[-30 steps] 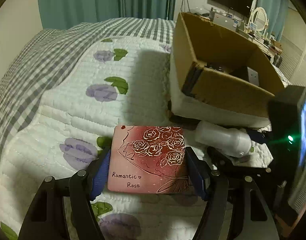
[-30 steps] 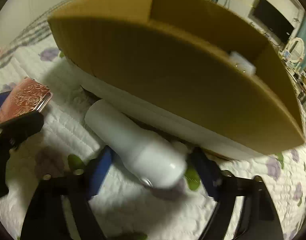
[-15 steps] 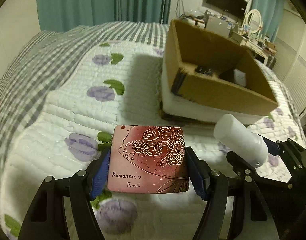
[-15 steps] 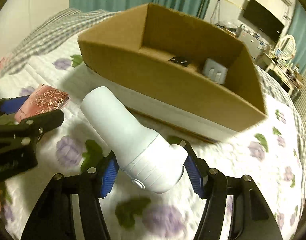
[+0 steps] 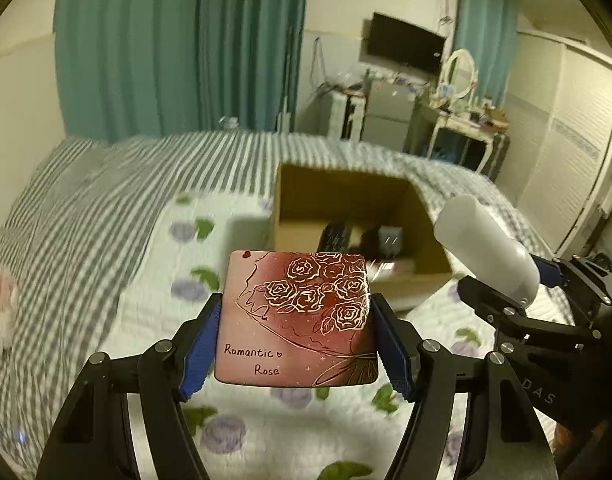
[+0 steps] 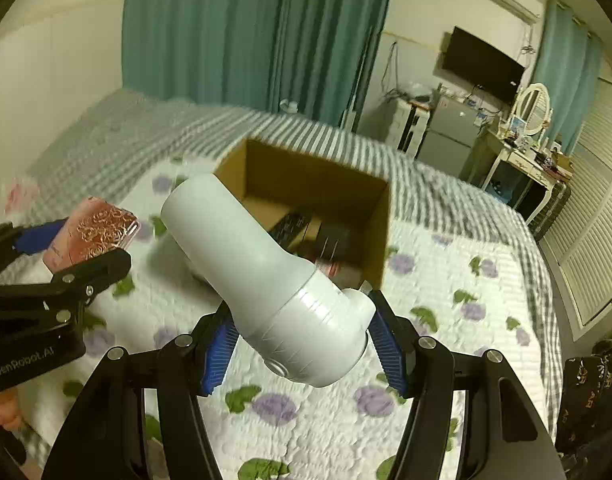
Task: Organize rigid objects
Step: 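Carry the card and roll-on bottle into the box and open both tools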
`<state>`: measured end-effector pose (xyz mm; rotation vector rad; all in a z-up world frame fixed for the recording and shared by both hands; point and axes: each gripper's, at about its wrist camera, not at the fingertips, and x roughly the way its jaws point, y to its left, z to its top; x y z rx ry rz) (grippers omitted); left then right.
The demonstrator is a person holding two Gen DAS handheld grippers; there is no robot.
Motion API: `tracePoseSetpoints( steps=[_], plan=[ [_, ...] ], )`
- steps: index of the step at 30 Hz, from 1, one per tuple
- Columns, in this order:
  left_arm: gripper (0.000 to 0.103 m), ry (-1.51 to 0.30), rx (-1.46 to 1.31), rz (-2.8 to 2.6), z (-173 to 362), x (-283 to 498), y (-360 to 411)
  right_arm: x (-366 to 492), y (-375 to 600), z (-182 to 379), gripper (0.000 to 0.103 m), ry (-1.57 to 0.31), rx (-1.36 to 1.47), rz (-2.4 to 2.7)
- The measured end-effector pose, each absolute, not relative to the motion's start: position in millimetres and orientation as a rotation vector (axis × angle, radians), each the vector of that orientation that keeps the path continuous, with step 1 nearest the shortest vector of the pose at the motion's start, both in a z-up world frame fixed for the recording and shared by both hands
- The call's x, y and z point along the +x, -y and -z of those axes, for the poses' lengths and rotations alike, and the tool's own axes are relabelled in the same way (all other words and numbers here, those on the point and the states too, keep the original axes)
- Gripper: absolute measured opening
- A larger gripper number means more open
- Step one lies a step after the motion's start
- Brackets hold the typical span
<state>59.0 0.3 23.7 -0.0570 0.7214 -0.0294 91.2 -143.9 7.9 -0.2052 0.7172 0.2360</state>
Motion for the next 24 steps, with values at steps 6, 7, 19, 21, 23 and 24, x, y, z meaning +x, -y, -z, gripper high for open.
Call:
tracePoseSetpoints(
  steps=[6, 7, 19, 21, 23, 24],
  plan=[
    [0.072, -0.689, -0.032, 0.076, -48, 97, 10, 117, 151, -33, 0.061, -0.665, -0.177, -0.238],
    [0.072, -0.684, -0.020, 0.081, -48, 108, 12, 125, 153, -35, 0.061, -0.659, -0.166, -0.239],
    [0.072, -0.734, 0.015, 0.114, 12, 216, 30, 241, 173, 12, 0.061, -0.709, -0.091, -0.226],
    [0.072, -0.754, 0.028, 0.125, 28, 227, 35, 256, 175, 24, 0.061, -0.727, -0.070, -0.233],
    [0.072, -0.774, 0.056, 0.132, 41, 235, 43, 270, 174, 35, 0.061, -0.739, -0.070, -0.234],
    [0.072, -0.776, 0.062, 0.135, 44, 236, 45, 277, 173, 40, 0.061, -0.741, -0.075, -0.233]
  ],
)
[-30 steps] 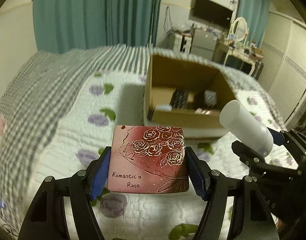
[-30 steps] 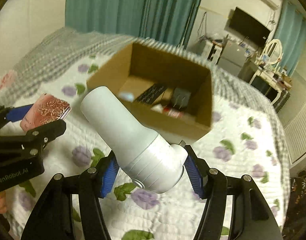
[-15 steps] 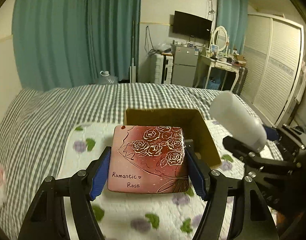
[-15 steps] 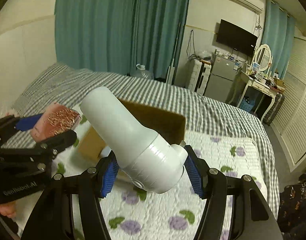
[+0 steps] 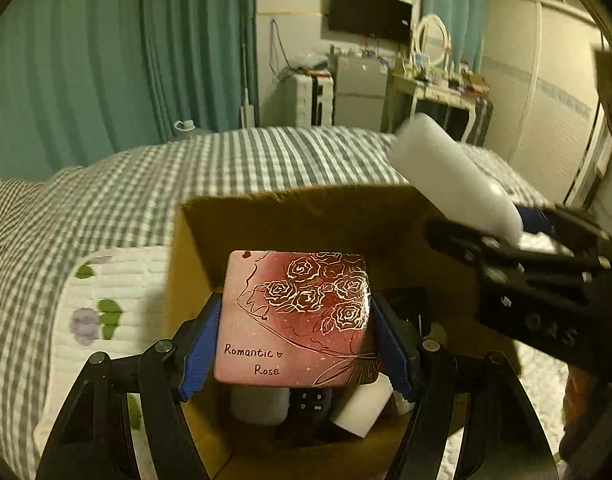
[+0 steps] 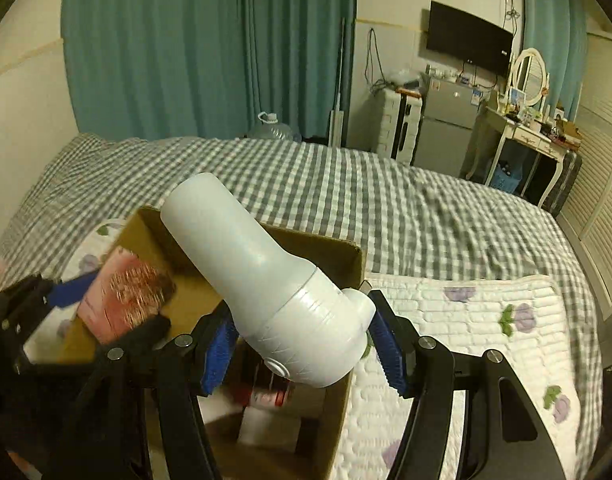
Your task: Organize rigid objects
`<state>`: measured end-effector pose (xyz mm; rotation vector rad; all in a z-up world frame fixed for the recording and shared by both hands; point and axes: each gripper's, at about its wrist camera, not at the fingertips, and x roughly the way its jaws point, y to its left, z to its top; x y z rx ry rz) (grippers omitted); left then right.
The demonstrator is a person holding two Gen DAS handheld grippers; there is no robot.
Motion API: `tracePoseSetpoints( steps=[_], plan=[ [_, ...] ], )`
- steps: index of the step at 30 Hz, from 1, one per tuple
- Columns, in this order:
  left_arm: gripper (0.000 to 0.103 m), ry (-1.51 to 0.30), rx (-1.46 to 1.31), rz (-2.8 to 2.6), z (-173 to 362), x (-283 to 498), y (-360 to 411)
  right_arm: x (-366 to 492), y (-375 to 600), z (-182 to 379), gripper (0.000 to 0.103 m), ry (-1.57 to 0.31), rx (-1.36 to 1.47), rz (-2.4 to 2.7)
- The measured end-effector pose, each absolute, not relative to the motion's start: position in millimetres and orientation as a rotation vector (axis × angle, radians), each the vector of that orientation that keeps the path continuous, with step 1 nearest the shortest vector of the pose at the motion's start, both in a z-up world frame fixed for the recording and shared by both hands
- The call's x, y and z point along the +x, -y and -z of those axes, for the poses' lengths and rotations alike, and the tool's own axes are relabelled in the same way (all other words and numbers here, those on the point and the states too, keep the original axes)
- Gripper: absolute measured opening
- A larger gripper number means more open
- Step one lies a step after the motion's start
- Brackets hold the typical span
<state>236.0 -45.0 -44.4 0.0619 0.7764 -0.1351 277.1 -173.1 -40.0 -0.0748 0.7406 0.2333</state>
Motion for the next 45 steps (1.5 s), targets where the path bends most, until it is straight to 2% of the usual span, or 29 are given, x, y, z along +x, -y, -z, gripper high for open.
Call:
tracePoseSetpoints(
  steps=[5, 6, 7, 8, 12, 17, 29, 33, 39, 45],
  plan=[
    [0.072, -0.771, 0.080, 0.168, 57, 239, 53, 289, 171, 50, 0.063, -0.733, -0.058, -0.226],
    [0.073, -0.770, 0.077, 0.173, 58, 238, 53, 289, 171, 50, 0.065, -0.729, -0.048, -0.227],
    [0.074, -0.772, 0.075, 0.180, 59, 238, 54, 289, 173, 49, 0.075, -0.730, -0.034, -0.224],
    [0.074, -0.777, 0.072, 0.179, 60, 238, 54, 287, 174, 48, 0.080, -0.729, -0.019, -0.225],
    [0.074, -0.759, 0.062, 0.136, 47, 228, 52, 273, 182, 32, 0.082, -0.703, 0.003, -0.206],
    [0.075, -0.694, 0.040, 0.118, 2, 207, 47, 242, 196, -6, 0.082, -0.670, 0.000, -0.188],
    [0.076, -0.475, 0.008, 0.118, -128, 117, 42, 136, 218, -140, 0.082, -0.479, -0.010, -0.163],
    [0.076, -0.412, 0.025, 0.088, -153, 88, 39, 105, 219, -164, 0.091, -0.423, -0.019, -0.162],
    [0.076, -0.347, 0.077, 0.054, -154, 48, 40, 70, 225, -159, 0.103, -0.367, 0.000, -0.170],
    [0.076, -0.379, 0.016, 0.041, -122, 47, 35, 64, 238, -123, 0.103, -0.388, 0.092, -0.201]
  ],
)
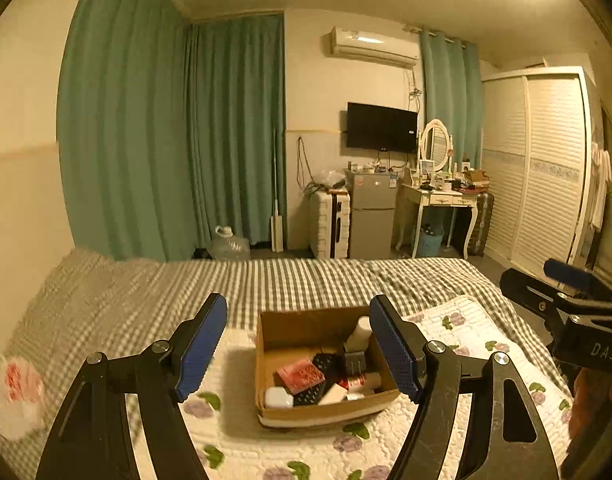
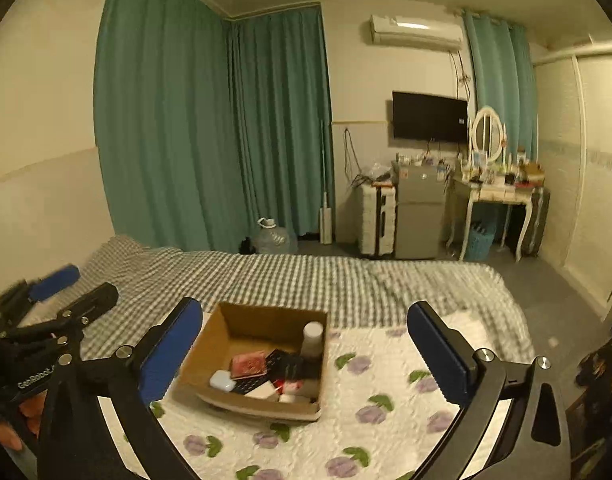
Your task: Organize rigid objects
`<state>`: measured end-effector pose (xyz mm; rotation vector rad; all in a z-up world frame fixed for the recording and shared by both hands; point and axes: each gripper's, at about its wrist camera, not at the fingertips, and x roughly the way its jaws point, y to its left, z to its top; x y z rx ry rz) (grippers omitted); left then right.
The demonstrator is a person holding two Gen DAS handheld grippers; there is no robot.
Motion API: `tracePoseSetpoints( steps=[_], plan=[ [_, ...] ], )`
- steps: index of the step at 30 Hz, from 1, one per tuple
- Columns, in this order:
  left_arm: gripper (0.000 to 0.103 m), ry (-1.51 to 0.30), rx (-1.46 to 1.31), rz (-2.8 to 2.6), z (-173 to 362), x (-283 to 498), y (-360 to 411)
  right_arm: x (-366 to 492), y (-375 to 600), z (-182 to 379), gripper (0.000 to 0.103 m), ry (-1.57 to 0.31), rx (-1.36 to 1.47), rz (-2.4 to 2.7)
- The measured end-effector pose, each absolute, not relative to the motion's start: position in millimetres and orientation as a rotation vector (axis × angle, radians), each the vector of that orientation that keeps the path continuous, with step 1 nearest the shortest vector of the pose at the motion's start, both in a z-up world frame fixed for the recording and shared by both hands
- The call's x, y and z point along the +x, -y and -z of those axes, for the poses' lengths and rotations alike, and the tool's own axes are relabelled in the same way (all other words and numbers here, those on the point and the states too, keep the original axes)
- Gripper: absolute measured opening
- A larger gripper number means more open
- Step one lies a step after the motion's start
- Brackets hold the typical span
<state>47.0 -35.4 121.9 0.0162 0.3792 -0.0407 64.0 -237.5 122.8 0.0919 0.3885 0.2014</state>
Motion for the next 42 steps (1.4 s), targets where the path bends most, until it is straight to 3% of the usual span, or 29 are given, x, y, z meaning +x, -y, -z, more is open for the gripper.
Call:
tracePoseSetpoints(
  steps=[9, 20, 42],
  plan=[
    [0.076, -0.344, 0.043, -0.027, -57, 54, 39, 74, 239, -49, 0.103, -0.312, 0.087, -0.169],
    [0.076, -0.441, 0.040, -0.047, 7, 65, 24, 97, 227, 6, 0.103, -0.419, 0.046, -0.136],
    [0.076, -0.474, 0.012, -0.038, 12, 61, 22, 95, 206, 20, 0.103, -0.447, 0.009, -0.171]
  ],
)
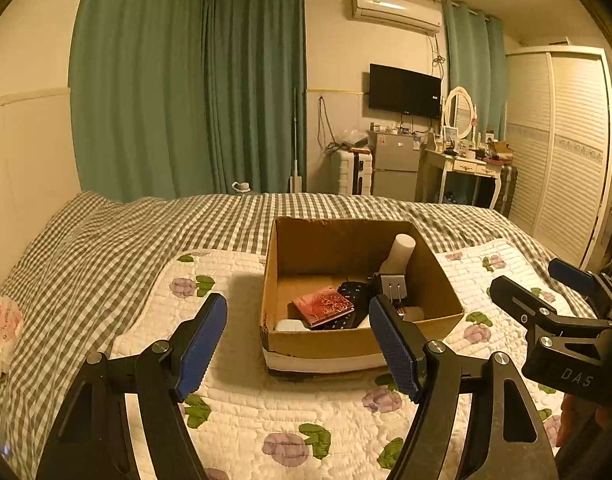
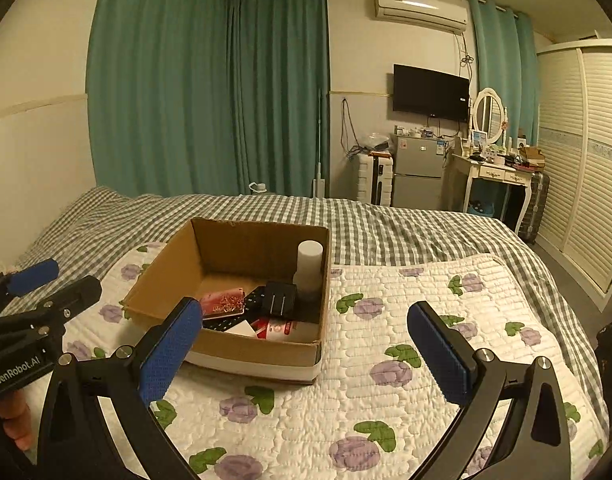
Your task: Organize rigid objects
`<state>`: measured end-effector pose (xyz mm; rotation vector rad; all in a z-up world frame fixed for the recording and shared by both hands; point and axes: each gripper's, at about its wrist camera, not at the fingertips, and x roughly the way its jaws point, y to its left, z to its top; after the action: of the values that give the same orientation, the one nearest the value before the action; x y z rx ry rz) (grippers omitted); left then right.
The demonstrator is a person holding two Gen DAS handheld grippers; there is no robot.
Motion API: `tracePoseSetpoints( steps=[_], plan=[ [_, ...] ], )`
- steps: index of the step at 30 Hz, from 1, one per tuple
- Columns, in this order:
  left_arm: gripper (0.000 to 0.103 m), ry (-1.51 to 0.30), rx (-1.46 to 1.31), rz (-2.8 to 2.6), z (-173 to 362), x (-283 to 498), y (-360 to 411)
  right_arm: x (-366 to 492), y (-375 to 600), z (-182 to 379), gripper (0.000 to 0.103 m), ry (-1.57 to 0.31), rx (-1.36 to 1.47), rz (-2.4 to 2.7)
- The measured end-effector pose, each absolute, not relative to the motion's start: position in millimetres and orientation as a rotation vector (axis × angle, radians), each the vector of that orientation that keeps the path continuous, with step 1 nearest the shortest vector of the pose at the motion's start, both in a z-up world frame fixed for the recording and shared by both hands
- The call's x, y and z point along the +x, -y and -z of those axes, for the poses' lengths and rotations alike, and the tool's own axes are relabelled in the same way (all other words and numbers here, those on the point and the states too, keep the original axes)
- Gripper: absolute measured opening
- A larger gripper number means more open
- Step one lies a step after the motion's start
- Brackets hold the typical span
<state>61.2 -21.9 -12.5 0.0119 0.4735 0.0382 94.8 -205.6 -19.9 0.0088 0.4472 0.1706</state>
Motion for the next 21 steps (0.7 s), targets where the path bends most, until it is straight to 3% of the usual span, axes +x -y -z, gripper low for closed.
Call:
tracePoseSetpoints(
  steps=[21],
  plan=[
    [0.076, -0.498, 0.019, -0.034, 16.4, 66.2, 20.2, 96.4, 209.2, 21.7, 0.103, -0.463, 0.030, -0.168]
  ],
)
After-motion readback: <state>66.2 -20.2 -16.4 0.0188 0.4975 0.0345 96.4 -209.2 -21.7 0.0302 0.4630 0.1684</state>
